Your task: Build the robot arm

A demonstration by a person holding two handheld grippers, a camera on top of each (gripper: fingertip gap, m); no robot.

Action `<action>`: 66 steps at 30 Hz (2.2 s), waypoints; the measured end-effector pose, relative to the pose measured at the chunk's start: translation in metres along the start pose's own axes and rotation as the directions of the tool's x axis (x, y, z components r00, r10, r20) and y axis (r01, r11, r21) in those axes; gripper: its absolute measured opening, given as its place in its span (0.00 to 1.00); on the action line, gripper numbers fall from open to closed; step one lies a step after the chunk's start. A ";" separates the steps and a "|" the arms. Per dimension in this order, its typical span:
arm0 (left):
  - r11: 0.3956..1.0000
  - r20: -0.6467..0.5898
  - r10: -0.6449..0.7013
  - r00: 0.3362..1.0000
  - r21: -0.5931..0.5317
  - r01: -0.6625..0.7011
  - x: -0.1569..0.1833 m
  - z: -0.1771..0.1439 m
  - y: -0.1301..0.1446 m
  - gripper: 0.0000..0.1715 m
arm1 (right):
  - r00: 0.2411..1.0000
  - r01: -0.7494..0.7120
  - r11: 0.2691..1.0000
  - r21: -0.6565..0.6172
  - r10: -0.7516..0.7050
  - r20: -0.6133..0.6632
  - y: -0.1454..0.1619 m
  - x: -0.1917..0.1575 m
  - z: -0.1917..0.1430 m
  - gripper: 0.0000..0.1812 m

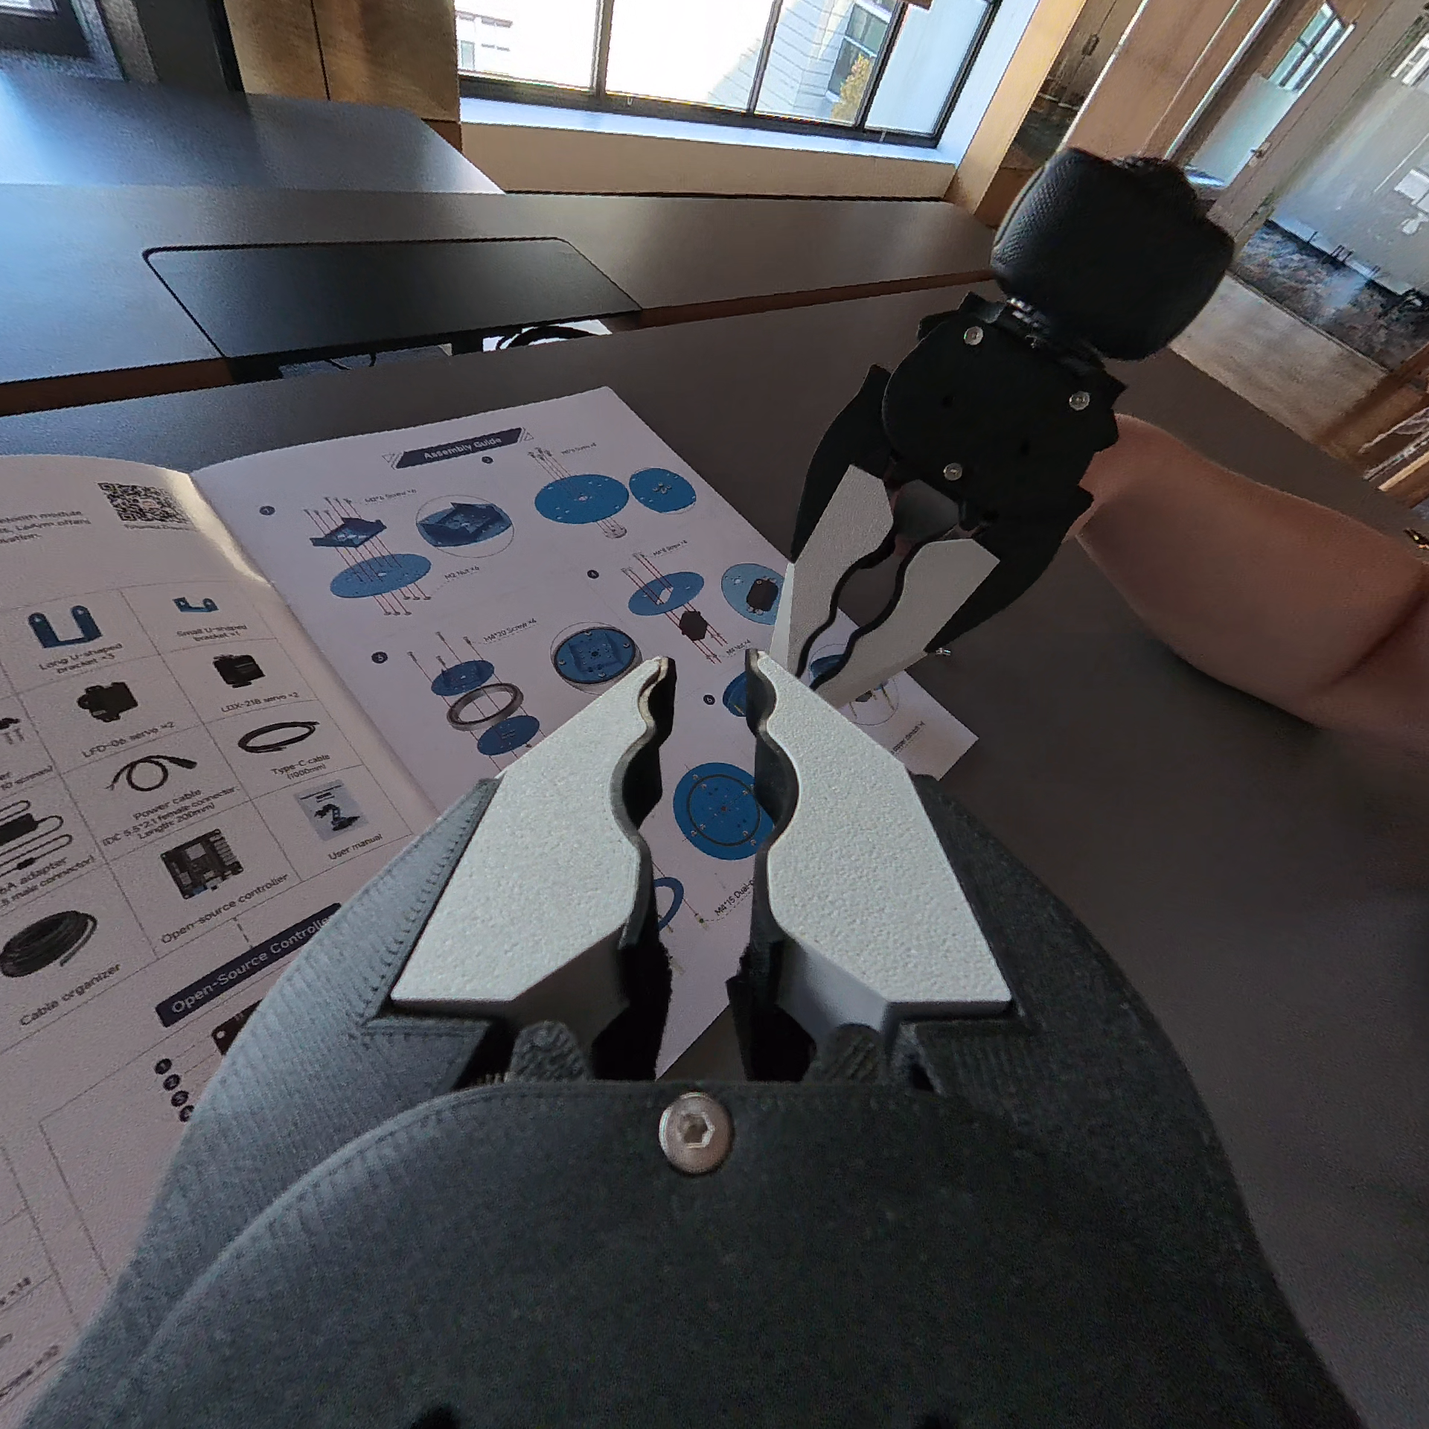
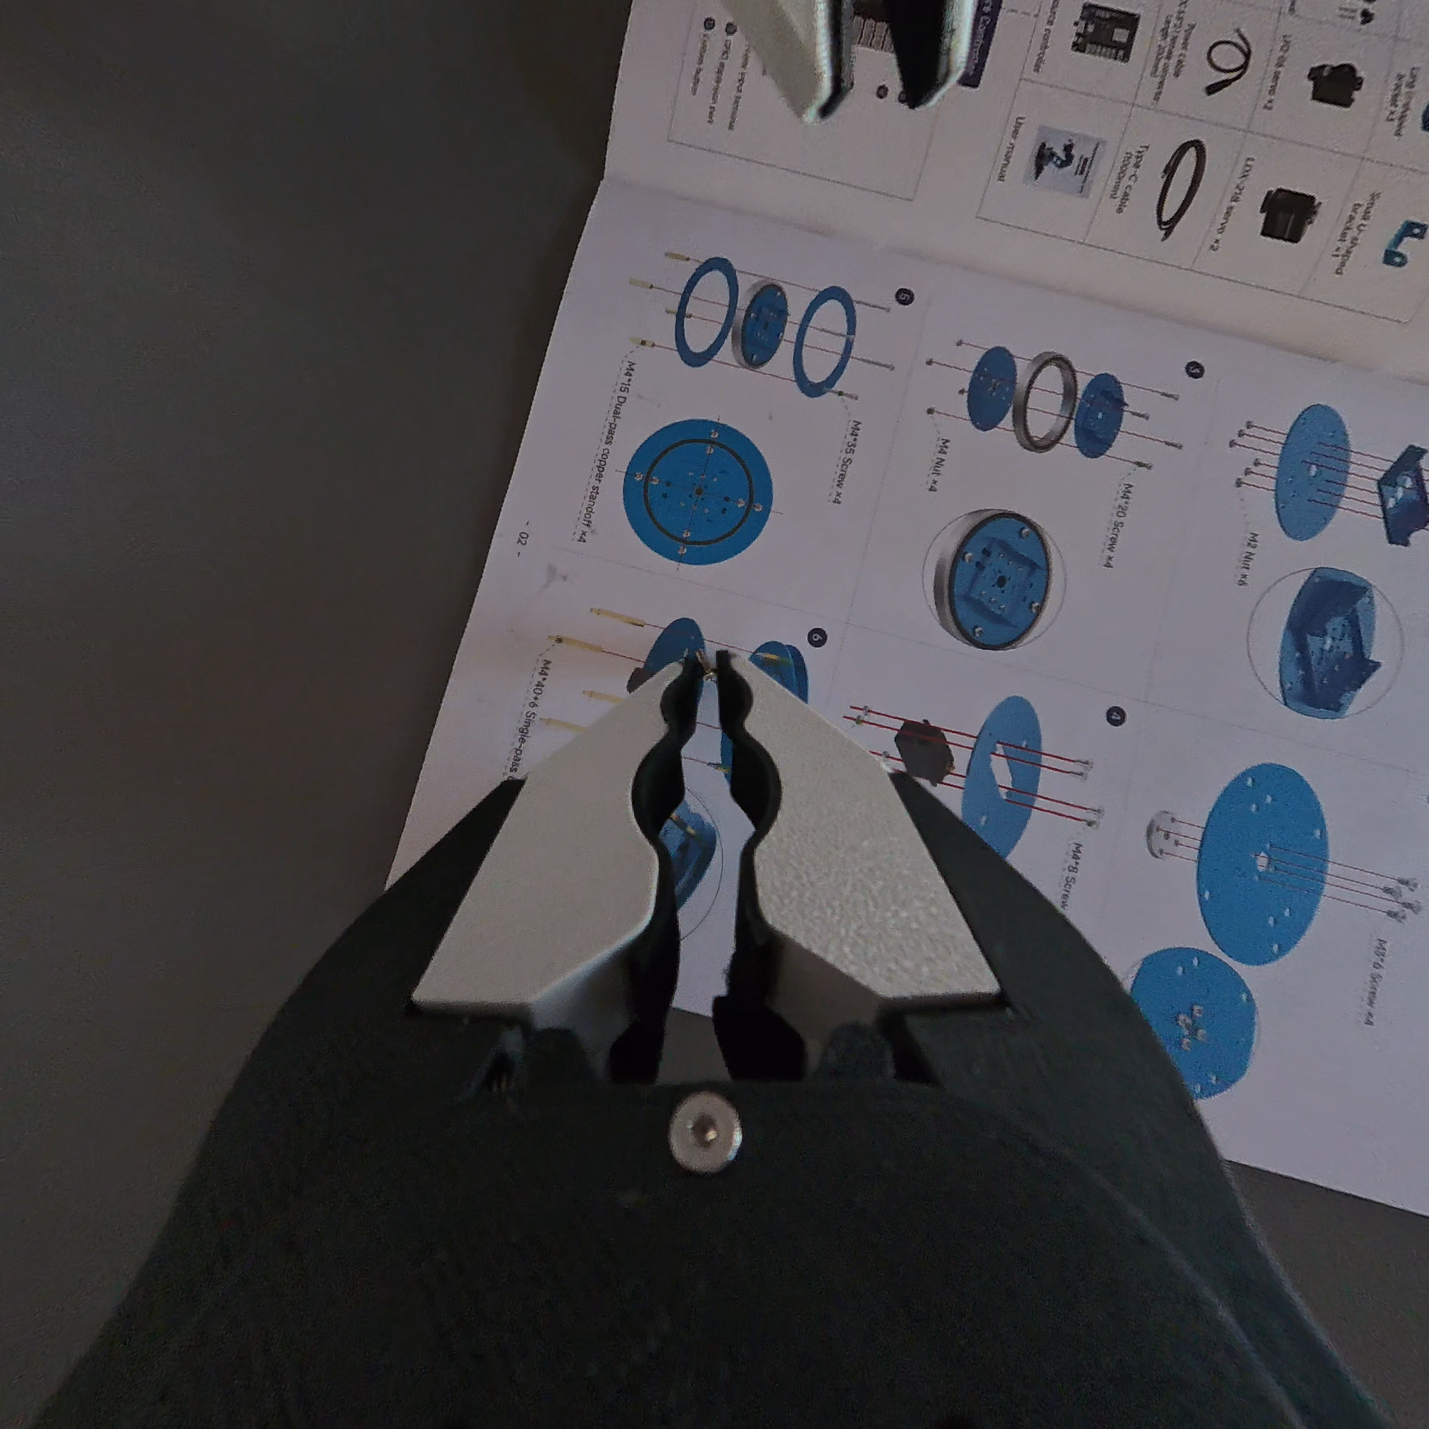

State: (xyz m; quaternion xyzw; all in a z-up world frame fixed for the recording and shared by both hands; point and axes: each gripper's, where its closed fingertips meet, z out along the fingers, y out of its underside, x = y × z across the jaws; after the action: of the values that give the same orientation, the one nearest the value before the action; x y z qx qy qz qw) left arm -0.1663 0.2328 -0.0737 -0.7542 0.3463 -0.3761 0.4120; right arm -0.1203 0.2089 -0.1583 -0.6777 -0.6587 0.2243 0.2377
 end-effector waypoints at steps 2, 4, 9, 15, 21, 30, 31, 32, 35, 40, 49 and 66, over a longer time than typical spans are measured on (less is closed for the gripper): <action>1.000 0.001 0.000 1.000 0.001 0.000 0.000 0.000 0.000 0.09 | 1.000 -0.005 1.000 0.005 0.005 0.010 0.000 0.000 0.000 0.02; 1.000 -0.016 -0.006 1.000 0.002 0.006 0.002 0.001 0.000 0.09 | 1.000 0.025 1.000 0.000 -0.025 0.001 0.000 -0.001 -0.003 0.02; 0.998 -0.153 -0.059 0.986 -0.019 0.056 0.026 0.015 0.008 0.11 | 0.928 0.355 0.926 0.132 -0.331 -0.171 -0.039 -0.011 -0.030 0.02; 0.985 -0.317 -0.172 0.933 -0.040 0.169 0.046 0.021 0.011 0.10 | 0.832 0.497 0.860 0.120 -0.433 -0.346 -0.060 -0.008 -0.052 0.02; 0.986 -0.322 -0.160 0.933 -0.011 0.165 0.048 0.022 0.008 0.07 | 0.830 0.499 0.855 0.145 -0.422 -0.365 -0.067 -0.008 -0.055 0.02; 0.995 -0.319 -0.076 0.945 0.030 0.090 0.053 0.019 0.003 0.00 | 0.836 0.500 0.843 0.198 -0.411 -0.364 -0.070 -0.010 -0.056 0.02; 0.995 -0.326 -0.065 0.943 0.052 0.086 0.054 0.017 -0.001 0.00 | 0.843 0.494 0.837 0.236 -0.394 -0.365 -0.073 -0.010 -0.060 0.03; 0.994 -0.330 -0.052 0.943 0.069 0.079 0.055 0.015 -0.003 0.00 | 0.870 0.461 0.837 0.295 -0.362 -0.335 -0.076 -0.012 -0.063 0.08; 0.990 -0.324 0.036 0.945 0.139 0.010 0.060 0.011 -0.011 0.00 | 0.980 0.190 0.857 0.479 -0.138 -0.141 -0.082 -0.009 -0.077 0.13; 0.968 -0.281 0.195 0.940 0.212 -0.137 0.069 0.007 -0.017 0.00 | 0.985 -0.090 0.792 0.603 -0.017 0.170 -0.084 -0.015 -0.092 0.09; 0.957 -0.302 0.235 0.924 0.238 -0.165 0.078 0.004 -0.019 0.00 | 0.979 -0.047 0.795 0.604 -0.083 0.185 -0.085 -0.029 -0.087 0.06; 0.953 -0.261 0.229 0.938 0.257 -0.161 0.072 0.002 -0.023 0.08 | 0.989 0.035 0.831 0.555 -0.110 0.103 -0.079 -0.022 -0.097 0.02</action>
State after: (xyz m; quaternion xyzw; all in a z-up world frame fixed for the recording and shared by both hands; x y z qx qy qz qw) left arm -0.1248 0.1831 -0.0339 -0.5997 0.4299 -0.4767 0.4778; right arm -0.1235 0.1855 -0.0332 -0.5388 -0.6054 0.4394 0.3875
